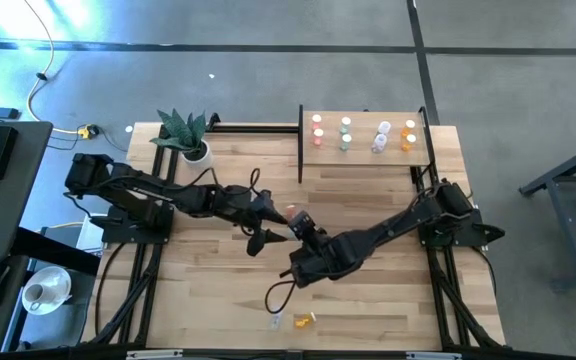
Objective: Pick and place medicine bottles onto shelf by color
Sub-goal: Put the green pill bottle on the shelf aligned with the other green pill bottles
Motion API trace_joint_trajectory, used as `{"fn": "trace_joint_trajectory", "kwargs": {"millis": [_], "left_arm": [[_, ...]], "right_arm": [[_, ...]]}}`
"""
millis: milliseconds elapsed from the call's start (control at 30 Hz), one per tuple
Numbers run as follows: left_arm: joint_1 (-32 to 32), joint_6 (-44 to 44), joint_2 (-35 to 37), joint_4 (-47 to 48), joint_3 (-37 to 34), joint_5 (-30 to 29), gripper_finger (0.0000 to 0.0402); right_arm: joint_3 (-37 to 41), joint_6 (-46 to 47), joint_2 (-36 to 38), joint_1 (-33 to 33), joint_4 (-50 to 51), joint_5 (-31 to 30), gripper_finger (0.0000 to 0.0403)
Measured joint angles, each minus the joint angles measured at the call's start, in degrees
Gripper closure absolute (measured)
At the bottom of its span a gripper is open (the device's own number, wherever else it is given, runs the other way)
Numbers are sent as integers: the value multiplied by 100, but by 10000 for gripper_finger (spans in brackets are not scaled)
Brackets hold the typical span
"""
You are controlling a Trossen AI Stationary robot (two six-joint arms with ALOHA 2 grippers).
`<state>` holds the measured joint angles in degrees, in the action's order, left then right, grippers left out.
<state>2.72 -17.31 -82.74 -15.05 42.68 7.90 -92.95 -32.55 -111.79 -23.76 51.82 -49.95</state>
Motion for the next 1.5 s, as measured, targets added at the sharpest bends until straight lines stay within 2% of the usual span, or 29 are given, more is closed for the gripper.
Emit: {"fn": "trace_joint_trajectory", "kwargs": {"millis": [267, 500, 600, 900, 1067, 1267, 1500], "left_arm": [[0, -10, -429, -2, 402, 2, 149], [0, -10, -490, 20, 507, -115, 153], [0, -59, -490, 26, 507, -156, 170], [1, -64, -487, 65, 507, -102, 261], [2, -74, -487, 89, 505, -119, 295], [4, -59, -487, 94, 505, -131, 306], [21, 184, -474, 26, 505, -258, 307]], "right_arm": [[0, -235, 0, -10, -37, -261, 313], [0, -243, 0, -45, -45, -261, 313], [0, -243, 0, -68, -45, -261, 313], [0, -243, 0, -67, -36, -267, 313], [0, -243, 0, -71, -29, -282, 313], [0, -242, 0, -76, -32, -280, 302], [0, 31, 2, -99, -66, -274, 252]]}}
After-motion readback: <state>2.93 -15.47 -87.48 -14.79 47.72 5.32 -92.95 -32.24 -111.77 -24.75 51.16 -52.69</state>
